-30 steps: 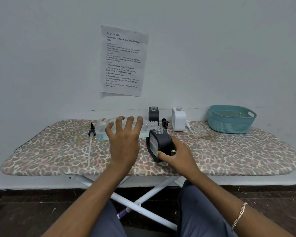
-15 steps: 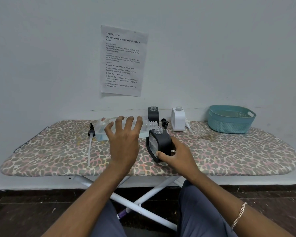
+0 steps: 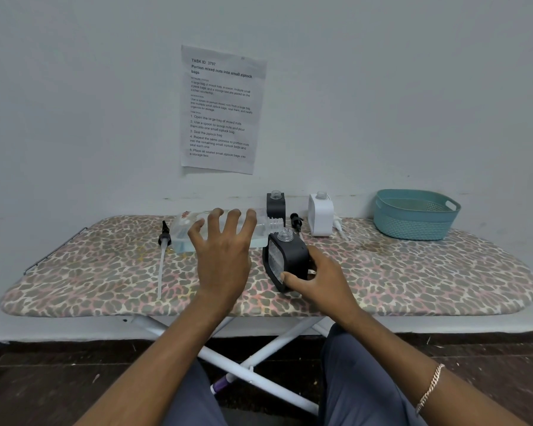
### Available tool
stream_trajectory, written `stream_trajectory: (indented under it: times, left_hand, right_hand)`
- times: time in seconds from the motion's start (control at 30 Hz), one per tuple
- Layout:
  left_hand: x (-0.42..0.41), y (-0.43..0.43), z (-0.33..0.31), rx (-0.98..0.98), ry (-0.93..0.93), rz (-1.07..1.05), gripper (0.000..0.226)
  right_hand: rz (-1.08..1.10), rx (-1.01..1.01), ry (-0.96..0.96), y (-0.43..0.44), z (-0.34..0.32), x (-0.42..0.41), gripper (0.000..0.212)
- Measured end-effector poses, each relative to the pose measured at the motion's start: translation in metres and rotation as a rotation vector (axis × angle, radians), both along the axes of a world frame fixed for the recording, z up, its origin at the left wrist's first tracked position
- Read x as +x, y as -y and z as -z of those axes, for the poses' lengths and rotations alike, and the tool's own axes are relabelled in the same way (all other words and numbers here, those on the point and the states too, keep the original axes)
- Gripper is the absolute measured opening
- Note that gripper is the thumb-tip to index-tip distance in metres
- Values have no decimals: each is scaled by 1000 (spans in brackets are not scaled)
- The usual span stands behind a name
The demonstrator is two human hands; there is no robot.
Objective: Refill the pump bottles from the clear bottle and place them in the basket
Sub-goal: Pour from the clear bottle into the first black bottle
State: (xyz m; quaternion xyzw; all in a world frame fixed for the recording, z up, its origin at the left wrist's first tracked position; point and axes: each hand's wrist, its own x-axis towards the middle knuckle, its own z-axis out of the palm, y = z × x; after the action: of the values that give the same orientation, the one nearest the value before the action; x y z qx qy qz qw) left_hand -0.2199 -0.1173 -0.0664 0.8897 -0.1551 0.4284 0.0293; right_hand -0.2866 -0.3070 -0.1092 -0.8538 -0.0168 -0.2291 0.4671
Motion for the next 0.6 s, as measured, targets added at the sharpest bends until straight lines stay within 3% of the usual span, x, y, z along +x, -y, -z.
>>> stream_trajectory:
  times: [0.6]
  left_hand:
    - [-2,0,-1,4,-6,-4,74]
  right_hand:
    - [-6,-6,5,0,0,0,46]
